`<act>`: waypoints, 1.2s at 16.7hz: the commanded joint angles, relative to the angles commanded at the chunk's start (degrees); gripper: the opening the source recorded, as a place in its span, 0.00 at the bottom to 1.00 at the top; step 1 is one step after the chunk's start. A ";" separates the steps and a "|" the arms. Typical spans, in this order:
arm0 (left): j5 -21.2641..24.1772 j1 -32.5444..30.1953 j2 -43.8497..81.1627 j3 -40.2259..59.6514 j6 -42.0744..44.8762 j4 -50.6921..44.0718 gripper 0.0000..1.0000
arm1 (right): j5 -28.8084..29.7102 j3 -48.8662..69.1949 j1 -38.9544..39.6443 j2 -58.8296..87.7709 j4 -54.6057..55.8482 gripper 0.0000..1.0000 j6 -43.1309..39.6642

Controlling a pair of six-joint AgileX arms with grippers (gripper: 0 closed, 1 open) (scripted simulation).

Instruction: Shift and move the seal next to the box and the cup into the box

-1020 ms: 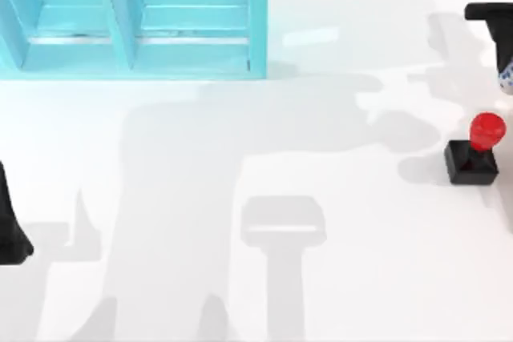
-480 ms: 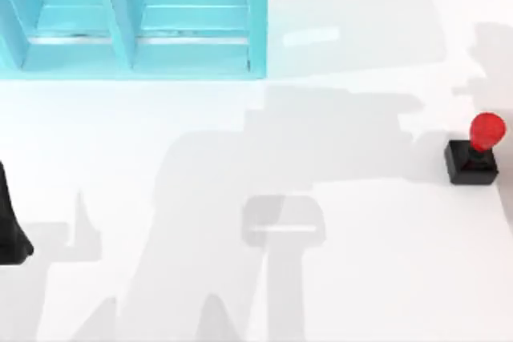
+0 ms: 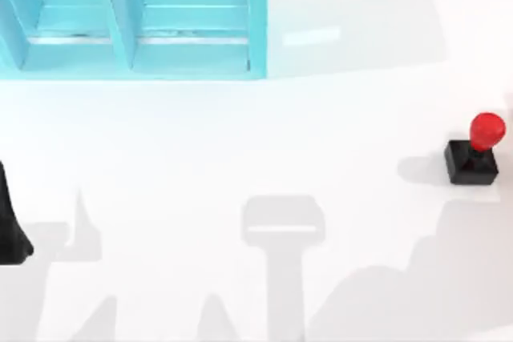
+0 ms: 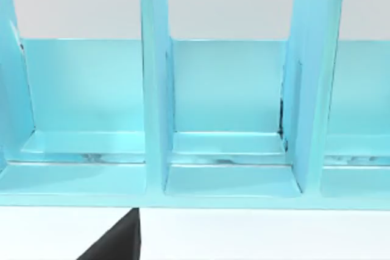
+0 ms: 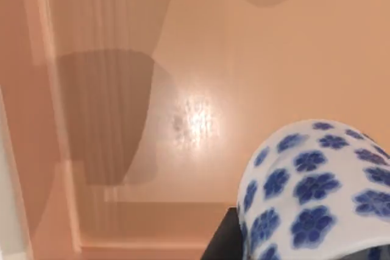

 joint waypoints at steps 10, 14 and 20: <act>0.00 0.00 0.00 0.00 0.00 0.00 1.00 | -0.06 -11.71 -8.23 -9.62 3.46 0.00 -8.34; 0.00 0.00 0.00 0.00 0.00 0.00 1.00 | -0.39 -12.12 -8.64 -8.62 7.07 0.00 -6.16; 0.00 0.00 0.00 0.00 0.00 0.00 1.00 | -1.36 -18.32 -9.49 -8.14 15.37 0.00 -4.96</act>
